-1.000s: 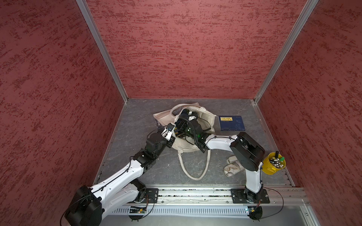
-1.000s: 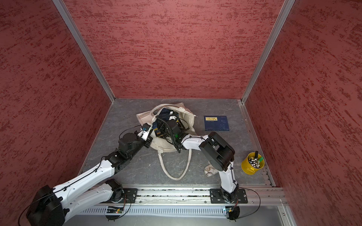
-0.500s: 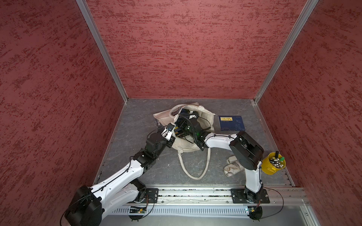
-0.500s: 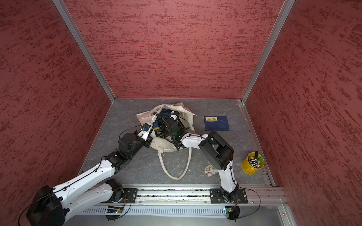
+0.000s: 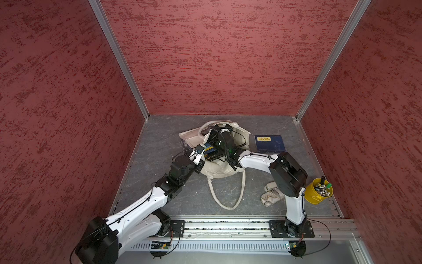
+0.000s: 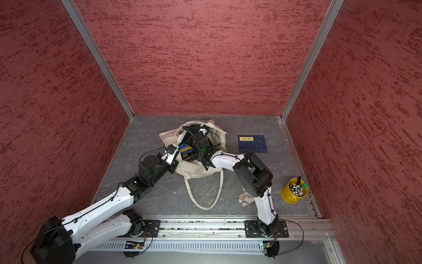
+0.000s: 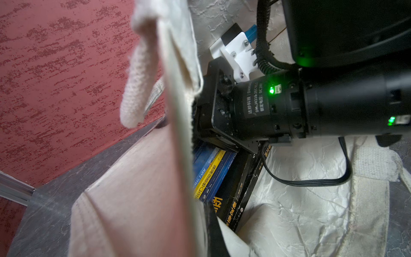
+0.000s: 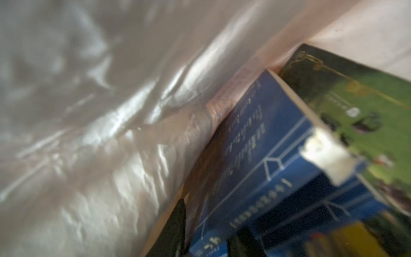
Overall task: Take out the books from the canvas bag
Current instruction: Pick up the book from the canvas bag.
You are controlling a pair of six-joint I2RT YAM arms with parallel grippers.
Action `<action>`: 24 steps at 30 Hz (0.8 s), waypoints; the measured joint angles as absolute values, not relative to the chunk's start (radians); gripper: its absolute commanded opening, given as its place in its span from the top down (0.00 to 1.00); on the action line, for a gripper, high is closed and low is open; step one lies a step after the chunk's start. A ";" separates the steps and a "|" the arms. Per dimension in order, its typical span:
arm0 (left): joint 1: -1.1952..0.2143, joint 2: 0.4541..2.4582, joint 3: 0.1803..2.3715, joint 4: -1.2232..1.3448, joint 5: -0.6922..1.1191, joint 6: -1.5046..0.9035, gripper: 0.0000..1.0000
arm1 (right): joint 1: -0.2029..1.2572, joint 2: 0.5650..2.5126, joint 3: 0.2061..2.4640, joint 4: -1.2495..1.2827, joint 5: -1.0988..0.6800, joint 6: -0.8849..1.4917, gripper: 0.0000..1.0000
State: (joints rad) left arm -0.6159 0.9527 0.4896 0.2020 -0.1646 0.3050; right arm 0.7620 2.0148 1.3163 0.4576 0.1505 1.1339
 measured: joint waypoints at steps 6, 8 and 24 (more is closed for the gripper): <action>-0.617 0.957 0.490 0.202 -0.163 0.308 1.00 | 0.762 2.087 1.341 0.482 0.158 1.181 0.73; -0.617 0.957 0.490 0.202 -0.163 0.308 1.00 | 0.760 2.101 1.363 0.480 0.160 1.192 0.80; -0.604 0.964 0.496 0.203 -0.167 0.257 1.00 | 0.764 1.893 1.172 0.505 0.123 1.042 1.00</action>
State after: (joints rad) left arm -0.6044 0.9638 0.4961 0.2028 -0.1665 0.2569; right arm 0.7639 1.8931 1.1725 0.5049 0.1230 1.0424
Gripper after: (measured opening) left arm 0.049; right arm 0.111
